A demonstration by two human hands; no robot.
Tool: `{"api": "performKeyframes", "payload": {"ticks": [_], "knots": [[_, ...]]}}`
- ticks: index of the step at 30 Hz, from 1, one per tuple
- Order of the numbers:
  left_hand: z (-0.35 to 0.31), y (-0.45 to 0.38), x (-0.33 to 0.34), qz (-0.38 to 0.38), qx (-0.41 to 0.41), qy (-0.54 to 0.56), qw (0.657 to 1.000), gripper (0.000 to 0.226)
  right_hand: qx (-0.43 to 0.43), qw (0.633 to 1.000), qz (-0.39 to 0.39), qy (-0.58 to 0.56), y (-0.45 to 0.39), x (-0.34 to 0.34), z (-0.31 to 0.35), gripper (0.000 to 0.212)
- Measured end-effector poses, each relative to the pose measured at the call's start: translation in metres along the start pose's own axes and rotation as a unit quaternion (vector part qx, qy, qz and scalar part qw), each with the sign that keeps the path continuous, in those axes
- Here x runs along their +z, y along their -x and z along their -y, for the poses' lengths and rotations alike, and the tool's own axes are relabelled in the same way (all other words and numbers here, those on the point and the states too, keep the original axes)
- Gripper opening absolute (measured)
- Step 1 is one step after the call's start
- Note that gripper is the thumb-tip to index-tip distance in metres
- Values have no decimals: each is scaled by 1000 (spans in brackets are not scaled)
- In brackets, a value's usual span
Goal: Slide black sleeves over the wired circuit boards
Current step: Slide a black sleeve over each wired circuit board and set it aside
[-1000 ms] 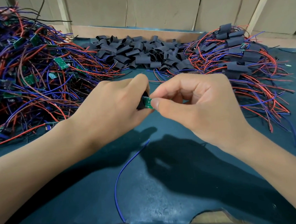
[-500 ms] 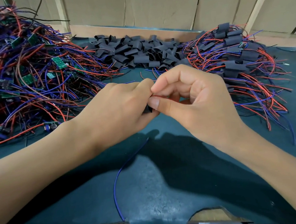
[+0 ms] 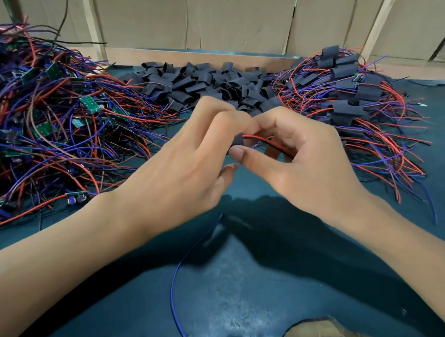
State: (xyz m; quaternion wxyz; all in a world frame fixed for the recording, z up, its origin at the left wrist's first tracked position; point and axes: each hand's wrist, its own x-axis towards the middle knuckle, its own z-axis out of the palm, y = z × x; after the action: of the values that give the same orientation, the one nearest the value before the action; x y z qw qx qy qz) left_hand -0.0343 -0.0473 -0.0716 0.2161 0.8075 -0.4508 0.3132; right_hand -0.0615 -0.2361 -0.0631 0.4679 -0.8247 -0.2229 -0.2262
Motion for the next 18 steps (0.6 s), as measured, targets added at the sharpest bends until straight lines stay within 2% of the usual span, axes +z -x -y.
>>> {"api": "performKeyframes", "payload": {"ticks": [3, 6, 10, 13, 16, 18], "knots": [[3, -1, 1, -2, 44, 19, 999, 66, -23, 1000, -14, 3, 0, 2, -4, 30], [7, 1, 2, 7, 77, -29, 997, 62, -50, 998, -33, 14, -1, 1, -13, 30], [30, 5, -8, 43, 28, -208, 977, 72, -125, 967, -159, 155, -19, -32, -38, 29], [55, 11, -18, 93, -55, -337, 935, 72, -38, 947, -242, 208, -29, -76, -63, 30], [73, 22, -15, 197, -181, -360, 894, 60, 110, 919, -197, 322, -33, -108, -93, 31], [80, 22, -12, 239, -206, -358, 879, 46, 184, 909, -156, 338, -34, -115, -105, 29]]}}
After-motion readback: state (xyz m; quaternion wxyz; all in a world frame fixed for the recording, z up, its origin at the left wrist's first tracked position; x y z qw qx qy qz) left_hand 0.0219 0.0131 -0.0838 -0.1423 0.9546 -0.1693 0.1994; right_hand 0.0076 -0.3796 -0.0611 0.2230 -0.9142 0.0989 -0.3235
